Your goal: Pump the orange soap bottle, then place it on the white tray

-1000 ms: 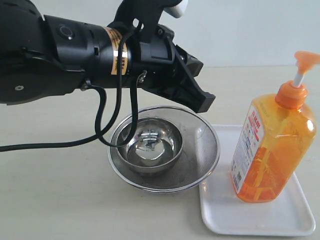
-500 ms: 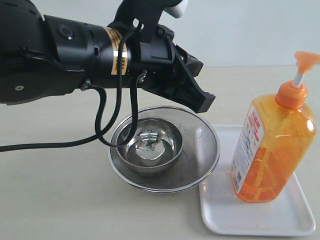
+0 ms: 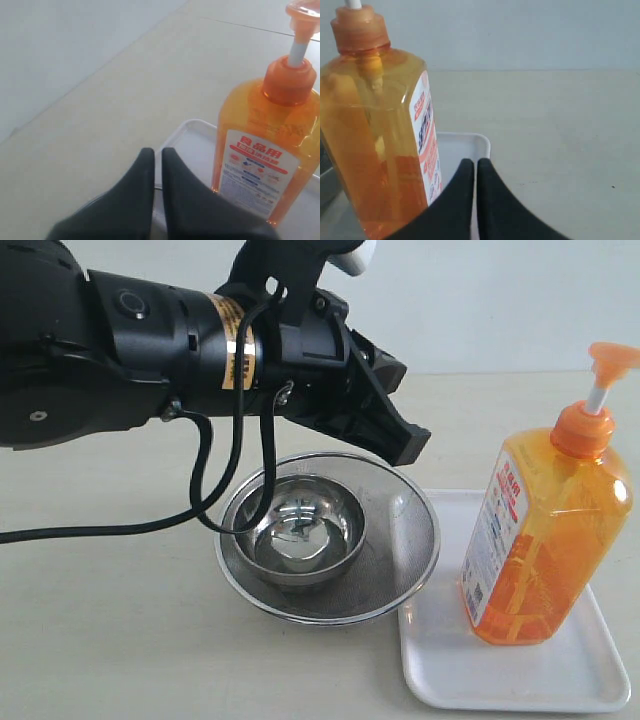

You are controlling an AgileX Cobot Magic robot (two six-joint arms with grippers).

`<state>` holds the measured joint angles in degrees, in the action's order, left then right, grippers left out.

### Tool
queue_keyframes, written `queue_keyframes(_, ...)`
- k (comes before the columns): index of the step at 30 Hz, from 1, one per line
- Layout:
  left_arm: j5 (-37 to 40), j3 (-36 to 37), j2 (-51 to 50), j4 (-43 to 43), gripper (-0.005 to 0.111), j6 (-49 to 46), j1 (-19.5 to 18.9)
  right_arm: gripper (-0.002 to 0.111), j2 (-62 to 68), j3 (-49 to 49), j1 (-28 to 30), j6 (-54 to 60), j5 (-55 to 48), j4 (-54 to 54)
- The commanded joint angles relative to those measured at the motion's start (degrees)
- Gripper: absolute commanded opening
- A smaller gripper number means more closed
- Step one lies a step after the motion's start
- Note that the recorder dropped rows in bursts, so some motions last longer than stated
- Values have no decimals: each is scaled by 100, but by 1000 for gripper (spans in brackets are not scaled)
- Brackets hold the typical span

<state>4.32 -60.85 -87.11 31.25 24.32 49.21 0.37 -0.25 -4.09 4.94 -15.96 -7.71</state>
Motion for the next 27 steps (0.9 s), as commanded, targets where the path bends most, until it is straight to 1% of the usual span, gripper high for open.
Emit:
queue_keyframes(1,-39,31,40,-1,5,-26,-3,0,-37,25,23,-37,-226,114)
queue_keyframes(27,-39,31,40,-1,5,-26,-3,0,-37,25,12,-300,-265,41)
